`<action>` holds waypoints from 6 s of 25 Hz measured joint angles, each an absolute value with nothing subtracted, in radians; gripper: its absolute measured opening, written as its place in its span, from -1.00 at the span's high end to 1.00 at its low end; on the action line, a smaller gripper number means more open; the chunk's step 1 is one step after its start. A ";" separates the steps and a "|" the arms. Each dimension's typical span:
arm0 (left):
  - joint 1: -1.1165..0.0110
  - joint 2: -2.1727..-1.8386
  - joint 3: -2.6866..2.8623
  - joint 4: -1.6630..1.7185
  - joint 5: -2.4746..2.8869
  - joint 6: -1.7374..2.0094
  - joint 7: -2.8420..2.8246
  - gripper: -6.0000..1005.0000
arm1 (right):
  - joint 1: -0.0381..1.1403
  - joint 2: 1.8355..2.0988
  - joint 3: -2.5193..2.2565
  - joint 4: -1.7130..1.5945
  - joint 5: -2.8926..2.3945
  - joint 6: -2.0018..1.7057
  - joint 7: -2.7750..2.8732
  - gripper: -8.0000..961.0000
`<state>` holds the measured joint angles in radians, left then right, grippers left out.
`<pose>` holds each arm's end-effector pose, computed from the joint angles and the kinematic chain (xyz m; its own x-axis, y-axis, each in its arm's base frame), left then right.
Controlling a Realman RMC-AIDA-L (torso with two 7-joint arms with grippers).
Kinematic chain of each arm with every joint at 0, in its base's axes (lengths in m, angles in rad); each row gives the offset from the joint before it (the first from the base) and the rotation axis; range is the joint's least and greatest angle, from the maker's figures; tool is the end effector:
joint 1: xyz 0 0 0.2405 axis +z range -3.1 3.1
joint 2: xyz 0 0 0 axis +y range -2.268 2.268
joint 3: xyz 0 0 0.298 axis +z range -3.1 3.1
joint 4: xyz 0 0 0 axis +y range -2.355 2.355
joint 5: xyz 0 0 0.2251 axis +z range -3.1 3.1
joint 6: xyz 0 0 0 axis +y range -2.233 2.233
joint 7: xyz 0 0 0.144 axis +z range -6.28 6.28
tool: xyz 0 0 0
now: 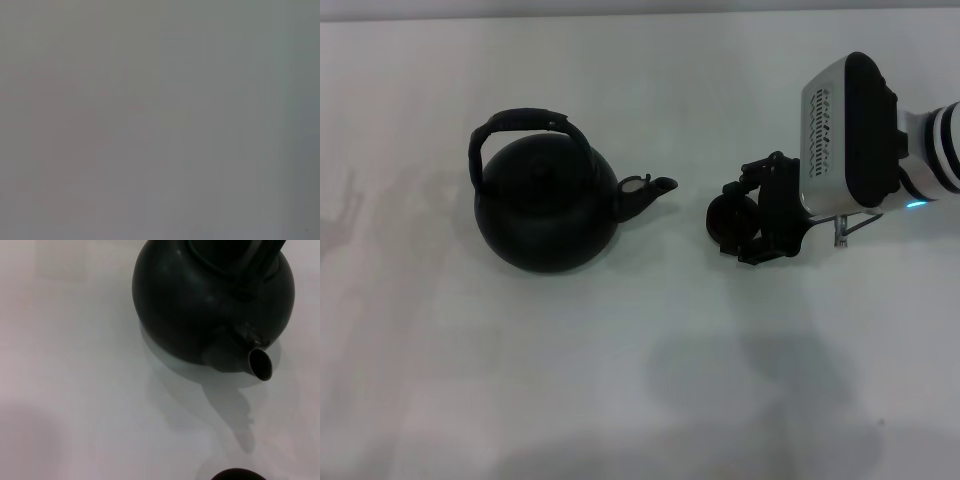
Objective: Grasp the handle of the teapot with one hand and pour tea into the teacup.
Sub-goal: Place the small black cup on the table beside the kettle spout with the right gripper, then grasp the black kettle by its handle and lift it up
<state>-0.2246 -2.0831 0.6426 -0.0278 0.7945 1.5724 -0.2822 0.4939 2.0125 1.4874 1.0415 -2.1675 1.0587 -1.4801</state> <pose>-0.4224 0.2390 -0.0048 0.6641 -0.1750 0.7269 0.7340 -0.0319 -0.6783 0.2590 0.3782 -0.0868 0.9771 0.0134 0.2123 0.0637 -0.9707 -0.2316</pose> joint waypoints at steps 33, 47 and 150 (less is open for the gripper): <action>-0.222 -2.083 0.643 -0.028 0.795 1.572 -0.281 -0.52 | 0.508 2.014 1.486 1.002 -2.159 1.049 -1.479 -0.58; -0.221 -2.083 0.643 -0.031 0.795 1.574 -0.281 -0.52 | 0.502 2.012 1.500 1.036 -2.158 1.072 -1.443 -0.75; -0.236 -2.072 1.175 0.526 1.148 1.233 -1.212 0.48 | 0.340 2.005 1.996 1.008 -1.745 1.275 -1.749 -0.73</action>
